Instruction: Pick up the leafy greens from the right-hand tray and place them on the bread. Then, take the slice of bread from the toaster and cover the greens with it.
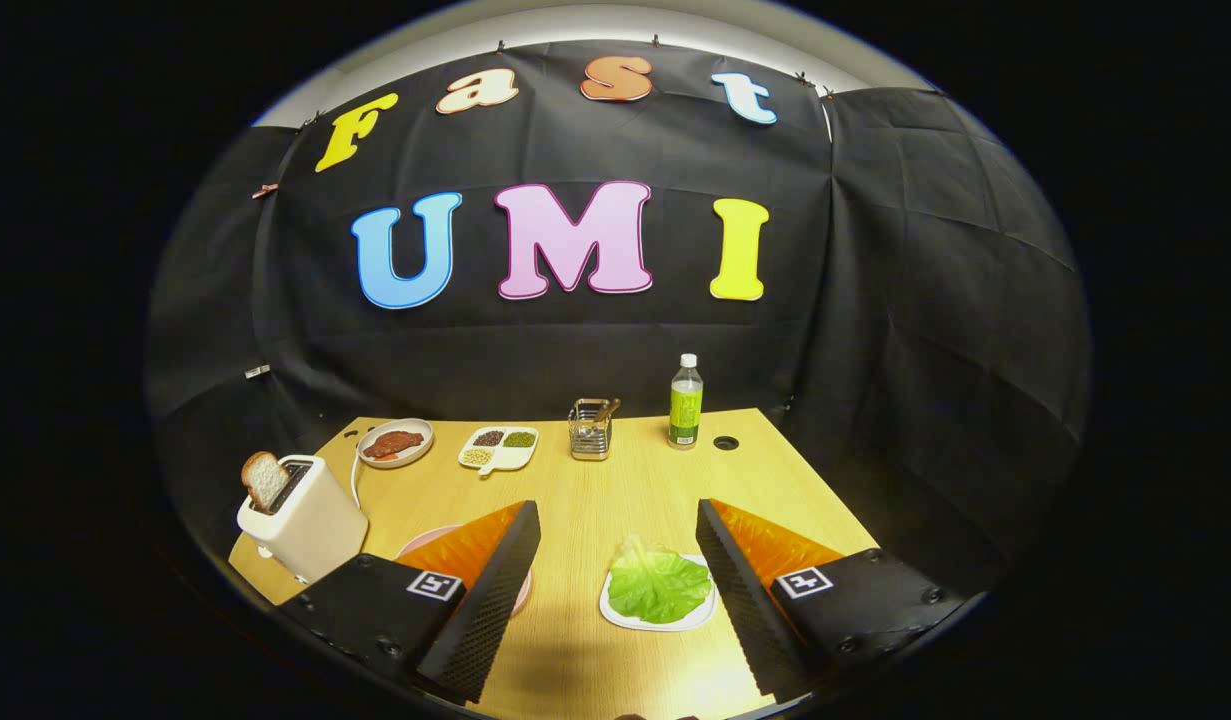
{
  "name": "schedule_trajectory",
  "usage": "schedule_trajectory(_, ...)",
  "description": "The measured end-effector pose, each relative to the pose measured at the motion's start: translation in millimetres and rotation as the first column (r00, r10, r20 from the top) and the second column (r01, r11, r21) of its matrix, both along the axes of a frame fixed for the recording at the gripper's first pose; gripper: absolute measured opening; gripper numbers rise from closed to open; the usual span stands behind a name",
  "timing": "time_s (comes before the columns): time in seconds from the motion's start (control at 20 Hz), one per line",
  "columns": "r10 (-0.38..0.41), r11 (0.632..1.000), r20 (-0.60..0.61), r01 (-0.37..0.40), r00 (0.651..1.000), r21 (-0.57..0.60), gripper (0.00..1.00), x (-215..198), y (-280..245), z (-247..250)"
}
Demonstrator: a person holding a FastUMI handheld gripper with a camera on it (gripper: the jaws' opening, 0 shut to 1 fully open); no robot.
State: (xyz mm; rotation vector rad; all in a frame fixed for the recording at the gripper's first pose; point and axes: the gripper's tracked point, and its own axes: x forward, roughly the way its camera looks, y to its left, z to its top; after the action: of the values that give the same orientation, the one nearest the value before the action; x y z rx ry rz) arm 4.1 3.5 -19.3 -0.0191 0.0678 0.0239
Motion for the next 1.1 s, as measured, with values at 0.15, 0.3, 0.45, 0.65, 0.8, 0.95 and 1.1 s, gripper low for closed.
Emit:
schedule_trajectory(0.15,0.011,1.000,-0.011,-0.011,1.000,-0.003,0.97,2.9,1.9,-2.9)
schedule_trajectory(0.3,0.019,1.000,-0.021,-0.019,1.000,-0.011,0.98,9.5,1.4,-7.4)
schedule_trajectory(0.45,0.026,1.000,-0.036,-0.026,0.999,-0.007,0.98,17.9,1.0,-11.3)
schedule_trajectory(0.65,0.043,0.999,-0.060,-0.043,0.997,-0.012,0.98,31.2,1.7,-18.3)
schedule_trajectory(0.8,0.066,0.998,-0.099,-0.068,0.993,-0.013,0.98,45.4,2.3,-31.6)
schedule_trajectory(0.95,0.088,0.996,-0.163,-0.091,0.983,-0.012,0.98,60.5,2.1,-52.0)
schedule_trajectory(1.1,0.090,0.995,-0.225,-0.100,0.970,-0.031,0.98,79.1,-6.7,-76.1)
